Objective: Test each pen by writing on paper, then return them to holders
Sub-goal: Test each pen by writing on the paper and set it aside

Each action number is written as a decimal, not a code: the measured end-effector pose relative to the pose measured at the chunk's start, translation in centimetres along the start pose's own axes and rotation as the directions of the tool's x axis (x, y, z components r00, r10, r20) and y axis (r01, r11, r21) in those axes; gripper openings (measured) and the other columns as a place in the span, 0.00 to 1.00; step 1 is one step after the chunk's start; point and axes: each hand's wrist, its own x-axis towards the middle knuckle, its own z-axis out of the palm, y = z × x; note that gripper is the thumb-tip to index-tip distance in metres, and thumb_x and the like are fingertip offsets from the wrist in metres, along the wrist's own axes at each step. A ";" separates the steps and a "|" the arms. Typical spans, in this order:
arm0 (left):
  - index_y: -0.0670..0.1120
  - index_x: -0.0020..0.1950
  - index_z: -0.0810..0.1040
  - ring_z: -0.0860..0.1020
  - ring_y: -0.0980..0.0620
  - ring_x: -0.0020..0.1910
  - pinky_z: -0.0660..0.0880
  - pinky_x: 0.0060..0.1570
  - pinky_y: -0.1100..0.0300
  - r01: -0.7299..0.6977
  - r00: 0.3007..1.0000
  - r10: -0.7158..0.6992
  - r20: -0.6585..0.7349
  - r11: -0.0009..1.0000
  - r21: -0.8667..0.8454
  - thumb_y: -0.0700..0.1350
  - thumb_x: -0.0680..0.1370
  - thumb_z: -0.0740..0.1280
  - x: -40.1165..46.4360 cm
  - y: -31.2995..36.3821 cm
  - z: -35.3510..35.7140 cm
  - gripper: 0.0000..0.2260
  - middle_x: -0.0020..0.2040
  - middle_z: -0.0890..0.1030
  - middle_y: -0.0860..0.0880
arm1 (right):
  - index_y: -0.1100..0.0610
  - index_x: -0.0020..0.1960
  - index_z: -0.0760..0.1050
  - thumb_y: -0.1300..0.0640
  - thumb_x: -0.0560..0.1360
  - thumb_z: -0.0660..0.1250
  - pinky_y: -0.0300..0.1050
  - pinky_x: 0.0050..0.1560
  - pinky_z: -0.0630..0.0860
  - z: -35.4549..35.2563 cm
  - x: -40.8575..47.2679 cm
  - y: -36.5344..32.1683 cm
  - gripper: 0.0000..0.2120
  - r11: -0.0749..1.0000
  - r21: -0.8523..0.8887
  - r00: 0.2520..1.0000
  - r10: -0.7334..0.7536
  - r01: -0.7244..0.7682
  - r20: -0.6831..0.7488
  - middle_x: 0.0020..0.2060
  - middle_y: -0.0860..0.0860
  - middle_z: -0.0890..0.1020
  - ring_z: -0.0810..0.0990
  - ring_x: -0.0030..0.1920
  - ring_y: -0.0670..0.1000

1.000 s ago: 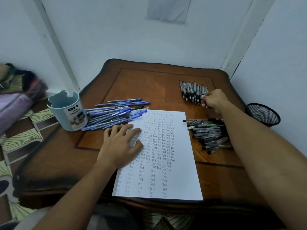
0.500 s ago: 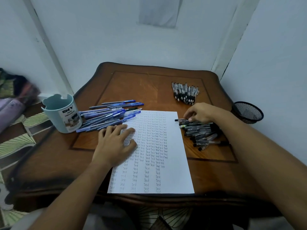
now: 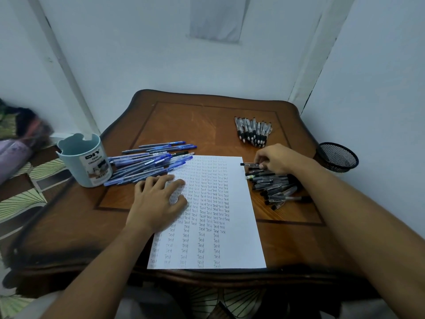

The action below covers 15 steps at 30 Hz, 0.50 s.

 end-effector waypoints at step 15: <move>0.63 0.70 0.68 0.61 0.54 0.69 0.53 0.69 0.47 0.005 1.000 -0.005 -0.009 1.000 0.008 0.67 0.73 0.45 0.0 -0.1 0.1 0.29 0.73 0.66 0.58 | 0.39 0.67 0.72 0.58 0.84 0.51 0.40 0.25 0.64 -0.4 -2.3 -3.4 0.20 0.381 0.914 0.927 0.273 0.140 -0.256 0.34 0.52 0.70 0.65 0.28 0.46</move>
